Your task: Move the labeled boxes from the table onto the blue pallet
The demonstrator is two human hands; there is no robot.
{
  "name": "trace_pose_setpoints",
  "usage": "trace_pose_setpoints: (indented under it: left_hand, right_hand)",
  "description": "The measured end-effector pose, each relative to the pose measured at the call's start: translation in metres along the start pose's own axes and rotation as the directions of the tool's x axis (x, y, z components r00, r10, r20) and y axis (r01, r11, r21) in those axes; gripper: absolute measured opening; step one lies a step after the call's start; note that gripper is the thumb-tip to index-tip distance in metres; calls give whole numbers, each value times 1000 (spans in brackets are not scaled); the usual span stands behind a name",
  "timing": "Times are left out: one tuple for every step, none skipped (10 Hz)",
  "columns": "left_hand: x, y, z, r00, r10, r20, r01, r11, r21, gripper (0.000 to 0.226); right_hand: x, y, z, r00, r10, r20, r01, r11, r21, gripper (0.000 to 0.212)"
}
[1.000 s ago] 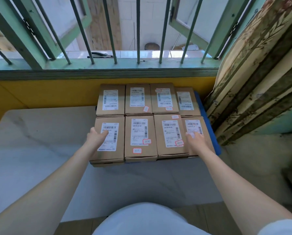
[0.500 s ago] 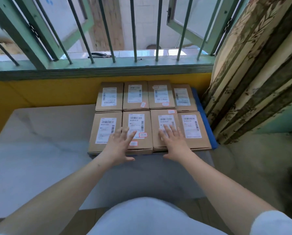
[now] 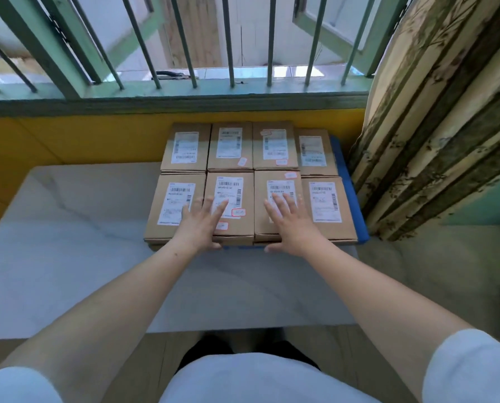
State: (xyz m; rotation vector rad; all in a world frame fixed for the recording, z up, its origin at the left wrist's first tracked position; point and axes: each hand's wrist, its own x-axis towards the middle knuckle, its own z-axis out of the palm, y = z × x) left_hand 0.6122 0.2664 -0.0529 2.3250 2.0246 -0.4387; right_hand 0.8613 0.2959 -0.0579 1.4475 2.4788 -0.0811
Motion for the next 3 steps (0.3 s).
trace_pose_setpoints:
  left_hand:
    - [-5, -4, -32, 995, 13, -94, -26, 990, -142, 115]
    - [0, -17, -83, 975, 8, -222, -49, 983, -178, 112]
    - [2, -32, -136, 931, -15, -363, -40, 989, -145, 107]
  right_hand:
    - [-22, 8, -46, 986, 72, -154, -39, 978, 207, 101]
    - [-49, 19, -120, 875, 169, -454, 70, 884, 463, 88]
    - [-102, 13, -217, 641, 309, -702, 354, 693, 628, 70]
